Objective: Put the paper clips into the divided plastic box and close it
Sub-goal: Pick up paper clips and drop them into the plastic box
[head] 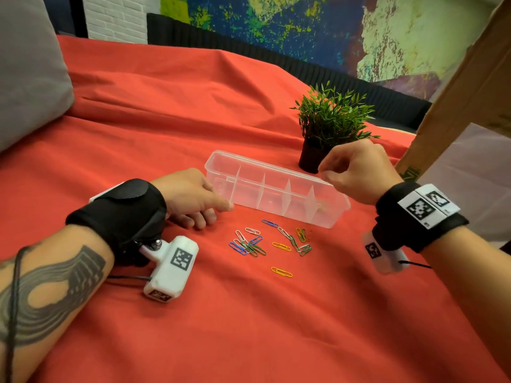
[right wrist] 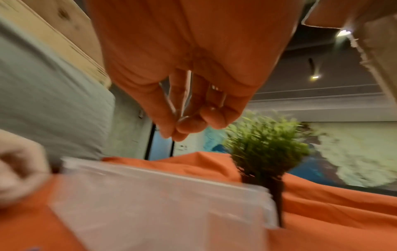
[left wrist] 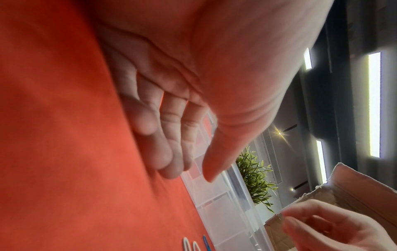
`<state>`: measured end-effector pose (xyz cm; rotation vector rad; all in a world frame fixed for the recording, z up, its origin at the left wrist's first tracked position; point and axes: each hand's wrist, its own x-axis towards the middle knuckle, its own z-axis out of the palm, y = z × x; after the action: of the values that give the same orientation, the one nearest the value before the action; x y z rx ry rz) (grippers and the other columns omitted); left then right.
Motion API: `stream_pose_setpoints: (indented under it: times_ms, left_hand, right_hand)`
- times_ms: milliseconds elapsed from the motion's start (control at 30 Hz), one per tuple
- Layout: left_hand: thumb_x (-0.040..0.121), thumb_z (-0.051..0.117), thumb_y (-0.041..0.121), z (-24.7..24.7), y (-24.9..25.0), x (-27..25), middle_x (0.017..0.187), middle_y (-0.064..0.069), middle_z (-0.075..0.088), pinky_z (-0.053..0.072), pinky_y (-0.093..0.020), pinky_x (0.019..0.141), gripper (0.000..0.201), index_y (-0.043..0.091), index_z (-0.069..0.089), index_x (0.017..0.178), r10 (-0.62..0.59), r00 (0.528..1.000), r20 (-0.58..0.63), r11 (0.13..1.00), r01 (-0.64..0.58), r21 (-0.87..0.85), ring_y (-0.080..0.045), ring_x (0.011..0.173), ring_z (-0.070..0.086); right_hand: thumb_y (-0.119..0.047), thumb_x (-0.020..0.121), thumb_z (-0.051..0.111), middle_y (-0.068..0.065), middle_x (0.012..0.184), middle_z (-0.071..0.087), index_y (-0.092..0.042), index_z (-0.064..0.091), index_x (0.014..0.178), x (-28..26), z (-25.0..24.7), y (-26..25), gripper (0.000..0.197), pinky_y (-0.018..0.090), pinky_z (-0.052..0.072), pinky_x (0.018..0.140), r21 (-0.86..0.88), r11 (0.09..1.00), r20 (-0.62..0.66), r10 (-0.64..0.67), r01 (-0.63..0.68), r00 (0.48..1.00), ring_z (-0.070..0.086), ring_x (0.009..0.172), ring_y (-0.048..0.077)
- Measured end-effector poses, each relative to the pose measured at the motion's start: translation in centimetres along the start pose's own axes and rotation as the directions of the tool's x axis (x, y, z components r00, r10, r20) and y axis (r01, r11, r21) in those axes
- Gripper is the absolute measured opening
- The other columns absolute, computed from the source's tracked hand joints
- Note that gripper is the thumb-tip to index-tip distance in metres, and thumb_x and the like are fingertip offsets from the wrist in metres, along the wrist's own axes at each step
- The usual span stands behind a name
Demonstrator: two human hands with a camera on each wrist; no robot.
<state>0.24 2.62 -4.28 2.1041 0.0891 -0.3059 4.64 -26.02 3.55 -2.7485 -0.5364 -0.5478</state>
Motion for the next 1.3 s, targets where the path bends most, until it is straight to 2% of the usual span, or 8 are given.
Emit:
stream_pose_setpoints:
  times_ms: [200,333,433,667,800,1000,1167,1300]
  left_hand:
    - [0.083,0.077,0.036,0.0,-0.1,0.1,0.065,-0.004,0.070,0.043,-0.018,0.040,0.028,0.011,0.066,0.081,-0.001,1.000,-0.002,1.000,0.001,0.003,-0.012,0.044,0.057]
    - [0.082,0.077,0.037,0.0,-0.1,0.1,0.066,-0.004,0.071,0.044,-0.018,0.041,0.029,0.010,0.066,0.081,-0.002,1.000,-0.004,1.000,0.002,0.006,-0.011,0.044,0.058]
    - [0.081,0.078,0.037,0.0,-0.1,0.1,0.066,-0.004,0.071,0.044,-0.019,0.041,0.029,0.010,0.066,0.081,0.000,1.000,-0.005,1.000,0.000,0.006,-0.012,0.045,0.058]
    - [0.081,0.077,0.038,-0.1,-0.1,0.2,0.067,-0.004,0.072,0.044,-0.019,0.041,0.029,0.011,0.066,0.080,-0.004,1.000,0.001,1.000,0.004,0.009,-0.013,0.047,0.059]
    - [0.082,0.077,0.038,-0.1,-0.1,0.1,0.066,-0.003,0.071,0.045,-0.019,0.042,0.029,0.011,0.066,0.083,-0.006,1.000,0.002,1.000,0.006,0.005,-0.013,0.047,0.059]
    - [0.081,0.078,0.038,0.0,0.0,0.1,0.066,-0.002,0.071,0.044,-0.019,0.041,0.028,0.013,0.065,0.082,-0.003,1.000,0.002,1.000,0.003,0.001,-0.012,0.045,0.058]
    - [0.082,0.077,0.038,0.0,0.0,0.2,0.065,-0.003,0.071,0.044,-0.018,0.041,0.028,0.013,0.065,0.081,-0.006,1.000,0.001,1.000,0.006,0.000,-0.012,0.045,0.058]
    - [0.082,0.077,0.038,0.0,-0.1,0.3,0.065,-0.002,0.071,0.044,-0.019,0.041,0.028,0.013,0.065,0.081,-0.007,1.000,0.004,1.000,0.007,0.006,-0.013,0.046,0.058]
  right_hand:
    - [-0.028,0.079,0.076,-0.009,0.067,0.074,-0.022,0.079,0.078,-3.8,-0.3,-4.2,0.007,0.008,0.044,0.058,-0.048,0.977,0.442,-0.164,0.206,0.882,0.066,0.066,0.003]
    - [-0.033,0.081,0.068,-0.011,0.098,0.075,-0.028,0.076,0.104,-4.5,1.8,-3.8,0.025,0.030,0.055,0.088,-0.189,0.953,0.560,-0.095,0.239,0.823,0.067,0.092,0.012]
    - [-0.019,0.081,0.061,-0.003,0.102,0.073,-0.027,0.072,0.110,-4.5,2.9,-3.9,0.032,0.037,0.056,0.088,-0.255,0.938,0.599,-0.036,0.234,0.800,0.064,0.101,0.022]
    - [-0.007,0.069,0.058,-0.010,0.072,0.065,-0.027,0.064,0.075,-4.0,3.8,-4.7,0.022,0.037,0.060,0.073,-0.134,0.965,0.616,-0.098,0.226,0.782,0.064,0.076,0.018]
    - [-0.011,0.071,0.070,-0.009,0.067,0.070,-0.019,0.073,0.073,-4.1,3.3,-4.3,0.009,0.021,0.052,0.067,-0.042,0.979,0.538,-0.144,0.198,0.831,0.064,0.067,0.007]
    - [0.003,0.075,0.066,-0.002,0.066,0.069,-0.025,0.062,0.082,-4.3,2.2,-2.9,0.029,0.032,0.058,0.063,0.191,0.979,0.454,-0.156,0.075,0.877,0.068,0.056,0.014]
    - [0.011,0.082,0.069,0.011,0.069,0.072,-0.005,0.073,0.085,-3.8,1.0,-1.6,0.017,0.033,0.059,0.064,0.378,0.925,0.429,-0.145,-0.031,0.892,0.074,0.061,0.030]
    - [0.009,0.083,0.073,0.010,0.063,0.075,-0.006,0.074,0.080,-3.4,-0.5,-0.3,0.015,0.033,0.059,0.066,0.353,0.930,0.383,-0.043,-0.103,0.923,0.072,0.057,0.017]
